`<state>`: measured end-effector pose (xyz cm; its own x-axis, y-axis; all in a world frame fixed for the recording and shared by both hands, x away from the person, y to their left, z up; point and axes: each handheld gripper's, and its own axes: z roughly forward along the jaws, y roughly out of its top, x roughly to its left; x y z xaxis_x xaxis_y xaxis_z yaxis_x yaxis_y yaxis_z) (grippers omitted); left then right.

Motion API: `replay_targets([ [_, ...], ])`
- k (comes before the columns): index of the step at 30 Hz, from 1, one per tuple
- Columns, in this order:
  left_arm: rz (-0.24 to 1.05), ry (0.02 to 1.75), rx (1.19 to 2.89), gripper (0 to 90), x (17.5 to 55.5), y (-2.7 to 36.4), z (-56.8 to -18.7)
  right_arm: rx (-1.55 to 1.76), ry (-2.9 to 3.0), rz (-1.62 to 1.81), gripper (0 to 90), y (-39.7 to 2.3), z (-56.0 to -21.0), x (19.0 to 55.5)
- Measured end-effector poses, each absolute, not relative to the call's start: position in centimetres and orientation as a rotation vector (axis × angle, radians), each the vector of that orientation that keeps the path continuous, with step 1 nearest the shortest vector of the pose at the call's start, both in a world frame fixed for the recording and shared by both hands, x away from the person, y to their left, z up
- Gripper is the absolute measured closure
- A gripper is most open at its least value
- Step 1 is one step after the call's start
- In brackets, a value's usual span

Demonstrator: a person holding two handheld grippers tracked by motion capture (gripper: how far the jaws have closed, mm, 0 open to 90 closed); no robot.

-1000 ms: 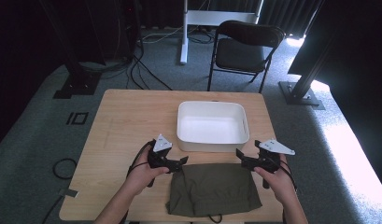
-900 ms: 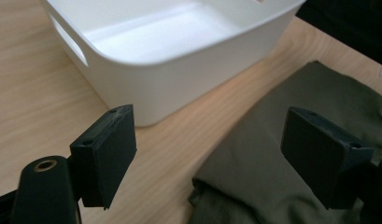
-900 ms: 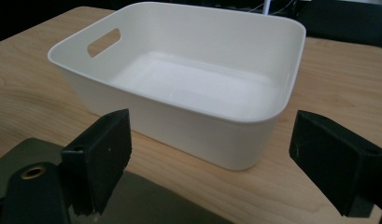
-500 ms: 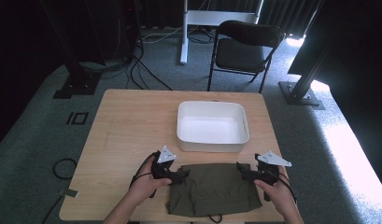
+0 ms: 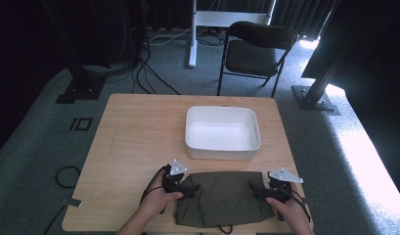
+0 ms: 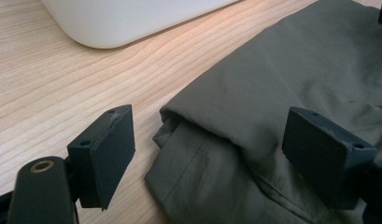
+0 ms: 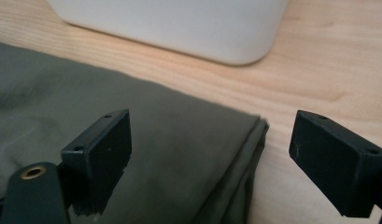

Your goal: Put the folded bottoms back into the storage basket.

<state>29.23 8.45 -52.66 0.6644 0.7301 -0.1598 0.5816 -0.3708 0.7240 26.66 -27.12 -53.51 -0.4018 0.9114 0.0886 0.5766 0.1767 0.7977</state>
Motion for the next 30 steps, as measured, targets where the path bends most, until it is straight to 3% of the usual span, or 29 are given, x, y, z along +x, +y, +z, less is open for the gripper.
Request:
replay_targets([
  [11,0.228,1.053,2.132,16.8,28.3,7.6,-54.6,1.417,2.096,1.038,12.8,-26.4,-55.4,26.5],
  [30,0.414,0.990,2.163,13.7,27.2,6.2,-55.6,1.421,2.122,1.011,12.7,-26.3,-56.0,26.8],
])
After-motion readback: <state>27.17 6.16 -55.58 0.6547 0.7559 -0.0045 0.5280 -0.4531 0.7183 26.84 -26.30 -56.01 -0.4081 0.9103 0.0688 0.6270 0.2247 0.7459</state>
